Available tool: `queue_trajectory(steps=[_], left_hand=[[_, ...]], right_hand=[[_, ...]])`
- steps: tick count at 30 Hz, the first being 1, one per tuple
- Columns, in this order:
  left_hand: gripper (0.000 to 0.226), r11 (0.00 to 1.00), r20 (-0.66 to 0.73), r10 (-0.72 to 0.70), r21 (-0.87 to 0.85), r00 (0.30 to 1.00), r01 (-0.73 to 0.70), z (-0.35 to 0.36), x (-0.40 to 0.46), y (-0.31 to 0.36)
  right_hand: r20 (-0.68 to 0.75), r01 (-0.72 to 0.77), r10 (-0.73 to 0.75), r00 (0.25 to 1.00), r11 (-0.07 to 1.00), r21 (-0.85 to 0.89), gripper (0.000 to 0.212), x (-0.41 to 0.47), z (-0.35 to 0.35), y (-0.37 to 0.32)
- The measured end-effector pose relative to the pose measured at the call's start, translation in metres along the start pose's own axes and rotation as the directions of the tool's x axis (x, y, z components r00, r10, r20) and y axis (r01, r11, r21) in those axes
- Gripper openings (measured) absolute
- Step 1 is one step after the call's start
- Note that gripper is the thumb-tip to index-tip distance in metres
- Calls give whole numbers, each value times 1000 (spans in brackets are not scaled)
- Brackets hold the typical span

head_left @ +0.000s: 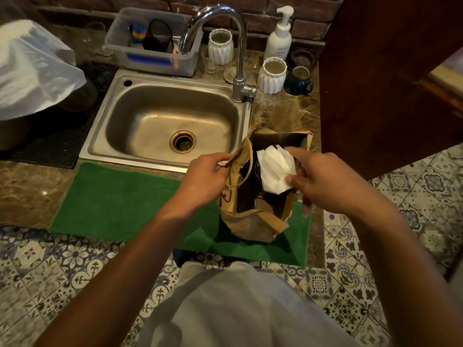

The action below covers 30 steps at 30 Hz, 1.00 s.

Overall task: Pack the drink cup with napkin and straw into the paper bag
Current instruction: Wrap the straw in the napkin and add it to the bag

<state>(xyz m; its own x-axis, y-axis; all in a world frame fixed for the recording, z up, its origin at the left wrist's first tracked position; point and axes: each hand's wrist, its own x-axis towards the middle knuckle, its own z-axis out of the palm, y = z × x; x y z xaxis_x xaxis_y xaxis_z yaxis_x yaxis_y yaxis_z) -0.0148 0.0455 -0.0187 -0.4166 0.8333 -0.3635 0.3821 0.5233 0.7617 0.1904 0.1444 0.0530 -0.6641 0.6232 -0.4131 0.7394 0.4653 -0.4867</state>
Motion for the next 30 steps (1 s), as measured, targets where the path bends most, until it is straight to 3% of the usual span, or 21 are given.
queue_trajectory(steps=[3, 6, 8, 9, 11, 13, 19, 23, 28, 30], left_hand=[[49, 999, 16, 30, -15, 999, -30, 6, -2, 0], [52, 998, 50, 35, -61, 998, -32, 12, -9, 1], [54, 996, 42, 28, -89, 999, -25, 14, -10, 0], [54, 995, 33, 27, -97, 999, -24, 14, -10, 0], [55, 995, 25, 30, -97, 999, -28, 13, -10, 0], [55, 996, 28, 38, -84, 999, -36, 11, -10, 1], [55, 996, 39, 24, -84, 999, -21, 9, -10, 0], [52, 997, 41, 28, -71, 999, -25, 9, -10, -2], [53, 995, 58, 31, -96, 998, -26, 10, -10, 0], [54, 994, 55, 32, -106, 998, -26, 10, -10, 0]], right_hand=[[-35, 57, -57, 998, 998, 9, 64, -2, -9, -6], [-50, 145, -137, 989, 956, 255, 60, -12, -26, -17], [35, 104, -129, 991, 910, 402, 53, -9, -32, -18], [76, 79, -110, 991, 943, 324, 47, -4, -32, -15], [82, 30, -28, 996, 999, -23, 39, 6, -28, -10], [52, -2, 11, 999, 986, -166, 23, 13, -22, -11], [197, 16, 39, 980, 963, -269, 6, 25, -2, -14], [277, 42, 45, 960, 953, -301, 19, 27, 2, -10], [277, -16, 100, 956, 957, -290, 16, 31, 13, -6], [224, -9, 85, 971, 947, -321, 35, 31, 12, -3]])
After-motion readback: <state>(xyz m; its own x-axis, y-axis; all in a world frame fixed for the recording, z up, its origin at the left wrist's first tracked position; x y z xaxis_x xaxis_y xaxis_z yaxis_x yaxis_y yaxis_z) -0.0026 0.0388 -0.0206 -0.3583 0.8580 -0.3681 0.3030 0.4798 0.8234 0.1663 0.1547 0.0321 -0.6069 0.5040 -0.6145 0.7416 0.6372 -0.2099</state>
